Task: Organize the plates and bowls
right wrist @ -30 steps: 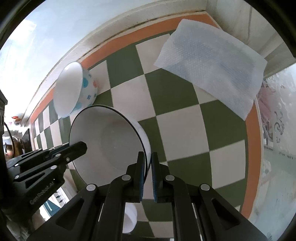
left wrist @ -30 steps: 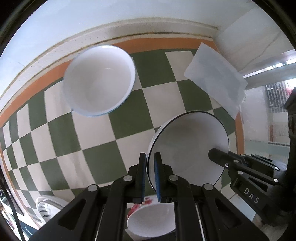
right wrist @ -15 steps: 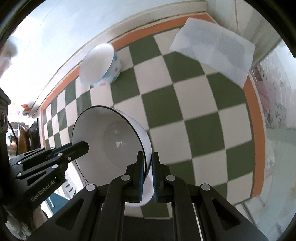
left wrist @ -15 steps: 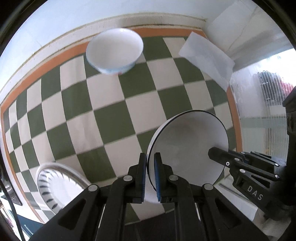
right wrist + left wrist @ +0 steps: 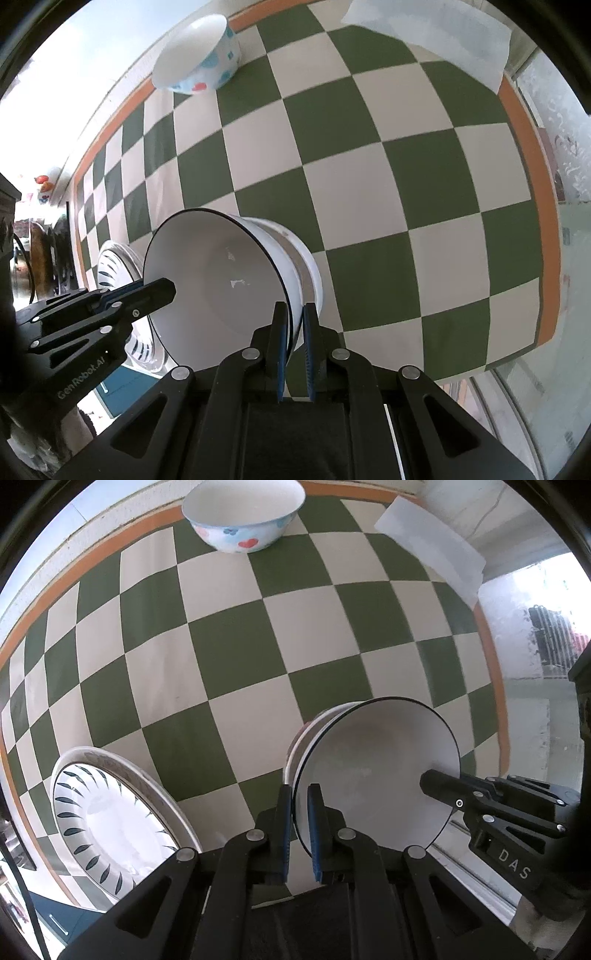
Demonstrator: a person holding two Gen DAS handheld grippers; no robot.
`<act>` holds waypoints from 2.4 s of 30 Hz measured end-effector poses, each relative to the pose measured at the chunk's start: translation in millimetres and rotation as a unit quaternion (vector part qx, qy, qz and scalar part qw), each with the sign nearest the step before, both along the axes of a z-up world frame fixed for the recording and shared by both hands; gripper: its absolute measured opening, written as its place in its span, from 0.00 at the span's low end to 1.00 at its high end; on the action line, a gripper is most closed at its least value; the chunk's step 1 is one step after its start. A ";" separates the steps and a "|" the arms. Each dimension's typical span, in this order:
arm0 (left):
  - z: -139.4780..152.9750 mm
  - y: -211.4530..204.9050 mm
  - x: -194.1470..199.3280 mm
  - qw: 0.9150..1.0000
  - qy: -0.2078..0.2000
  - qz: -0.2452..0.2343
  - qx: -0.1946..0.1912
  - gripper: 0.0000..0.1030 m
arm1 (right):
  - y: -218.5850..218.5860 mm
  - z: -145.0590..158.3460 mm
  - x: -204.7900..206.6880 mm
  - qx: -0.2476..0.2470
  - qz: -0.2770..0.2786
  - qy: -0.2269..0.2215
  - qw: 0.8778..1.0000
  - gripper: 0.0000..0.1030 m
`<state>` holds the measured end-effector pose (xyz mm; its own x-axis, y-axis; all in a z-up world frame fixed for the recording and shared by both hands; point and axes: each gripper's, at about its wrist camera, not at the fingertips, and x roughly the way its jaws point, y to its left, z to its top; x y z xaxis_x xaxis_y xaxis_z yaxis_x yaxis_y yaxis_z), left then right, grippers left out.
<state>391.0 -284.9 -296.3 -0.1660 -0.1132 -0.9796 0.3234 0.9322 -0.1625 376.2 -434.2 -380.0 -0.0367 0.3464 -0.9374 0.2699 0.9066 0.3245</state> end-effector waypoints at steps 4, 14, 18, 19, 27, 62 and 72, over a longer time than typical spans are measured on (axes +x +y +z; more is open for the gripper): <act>-5.1 -0.4 -0.8 1.000 0.001 -0.003 0.007 0.07 | 2.2 -9.6 0.8 -0.005 0.005 0.010 1.000 0.10; 6.1 6.8 8.2 1.000 0.003 0.011 -0.012 0.07 | 0.5 -17.1 6.8 0.008 0.015 0.034 0.999 0.14; 32.8 19.5 30.7 0.999 -0.032 0.037 -0.018 0.08 | -11.6 8.6 12.8 0.025 0.007 0.010 1.000 0.14; 38.3 22.4 37.9 0.998 -0.042 0.044 -0.019 0.09 | -14.5 14.6 14.7 0.025 0.005 0.004 1.000 0.14; 37.3 56.4 129.6 0.986 -0.047 0.155 -0.039 0.22 | -37.5 50.9 91.5 0.026 0.004 -0.051 0.998 0.42; -38.8 19.3 214.5 0.986 -0.035 0.161 0.002 0.07 | 23.2 -21.0 271.5 -0.036 0.082 -0.060 0.994 0.08; -5.1 10.8 180.3 0.987 -0.061 0.148 -0.010 0.07 | 19.8 9.9 241.7 -0.034 0.087 -0.086 0.992 0.08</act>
